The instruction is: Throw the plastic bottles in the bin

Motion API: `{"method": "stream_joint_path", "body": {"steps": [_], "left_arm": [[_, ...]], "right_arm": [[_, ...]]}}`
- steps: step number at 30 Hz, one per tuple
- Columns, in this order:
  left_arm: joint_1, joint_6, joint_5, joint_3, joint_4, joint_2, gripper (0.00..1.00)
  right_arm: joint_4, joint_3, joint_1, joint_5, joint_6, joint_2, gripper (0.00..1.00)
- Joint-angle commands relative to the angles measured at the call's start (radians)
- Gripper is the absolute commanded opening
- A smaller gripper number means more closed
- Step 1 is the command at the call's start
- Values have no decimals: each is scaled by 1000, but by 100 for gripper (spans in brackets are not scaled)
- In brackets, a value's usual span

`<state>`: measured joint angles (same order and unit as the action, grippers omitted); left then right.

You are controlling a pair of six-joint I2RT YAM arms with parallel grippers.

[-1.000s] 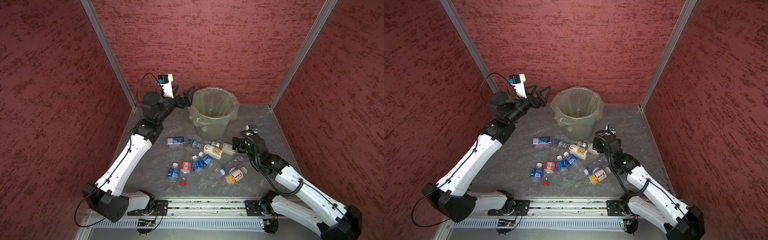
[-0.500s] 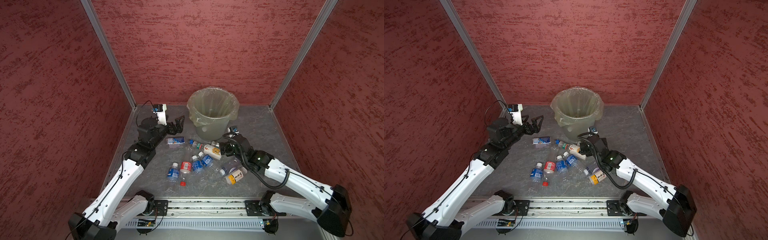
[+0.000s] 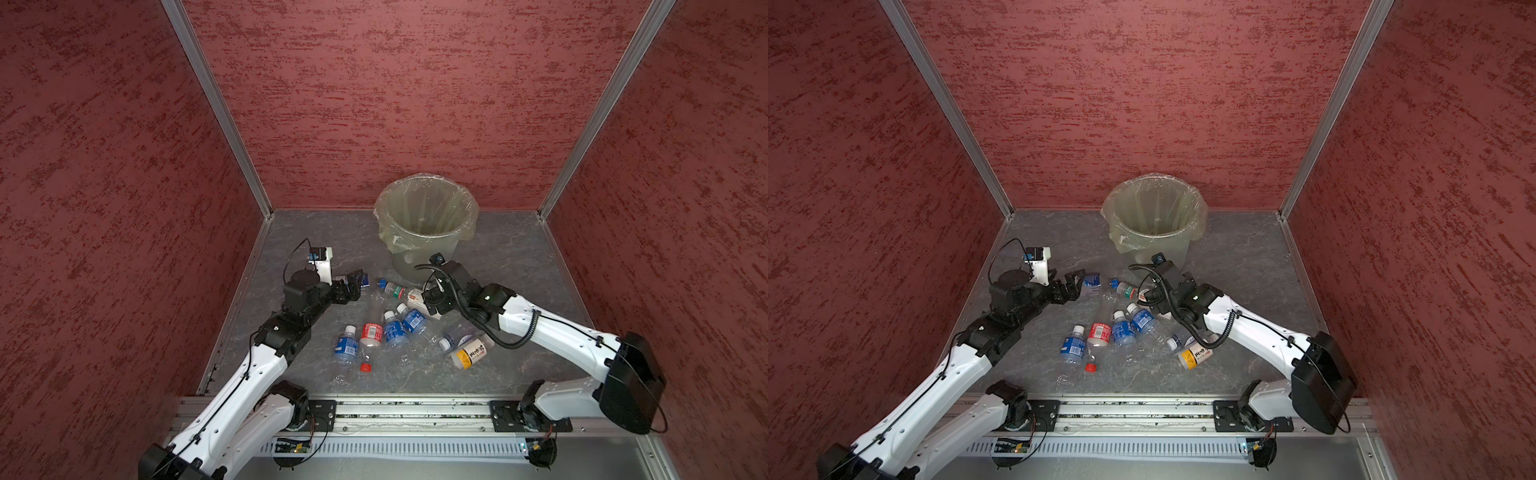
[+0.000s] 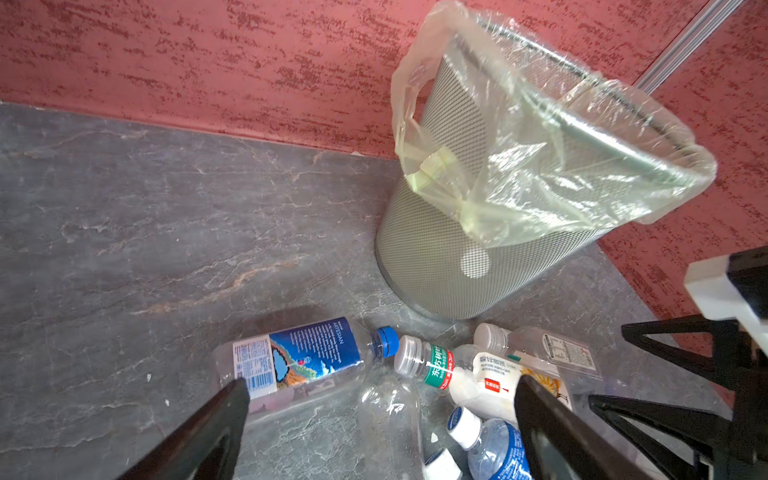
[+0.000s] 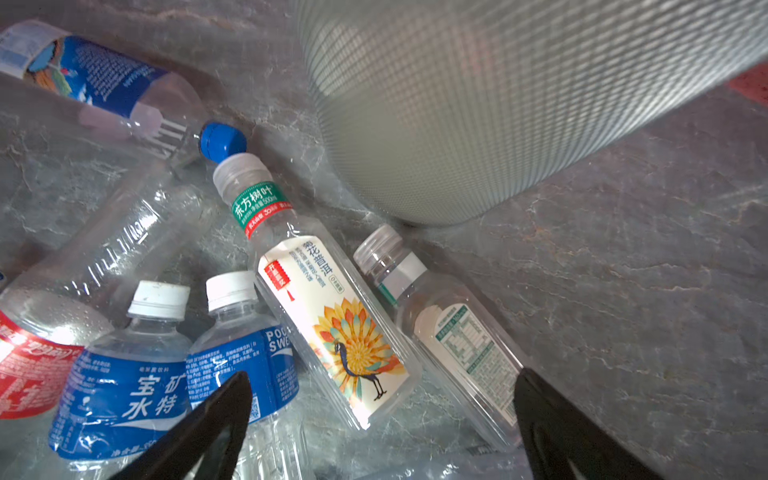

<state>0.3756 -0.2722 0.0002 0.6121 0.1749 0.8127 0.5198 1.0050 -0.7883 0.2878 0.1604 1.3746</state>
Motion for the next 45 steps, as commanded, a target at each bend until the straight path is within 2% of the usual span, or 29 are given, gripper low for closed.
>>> {"method": "stream_joint_path", "body": {"steps": [1,12,21,39,45], "left_arm": [[-4,-14,-27,-53,-41,-26,100],[-14,22,-19,-224,-168,-108,100],[-35,20,-2,-309,-241,-128,100],[-77,1,39,-303,-258,-79,100],[-86,-4,46,-300,-259,-69,99]], "right_arm": [[17,42,-4,-49,-24,30,98],[-4,57,-9,-144,-50,169,88],[-12,94,-9,-126,-67,242,84],[-20,161,-3,-90,-125,356,77],[-26,164,0,-112,-126,374,72]]}}
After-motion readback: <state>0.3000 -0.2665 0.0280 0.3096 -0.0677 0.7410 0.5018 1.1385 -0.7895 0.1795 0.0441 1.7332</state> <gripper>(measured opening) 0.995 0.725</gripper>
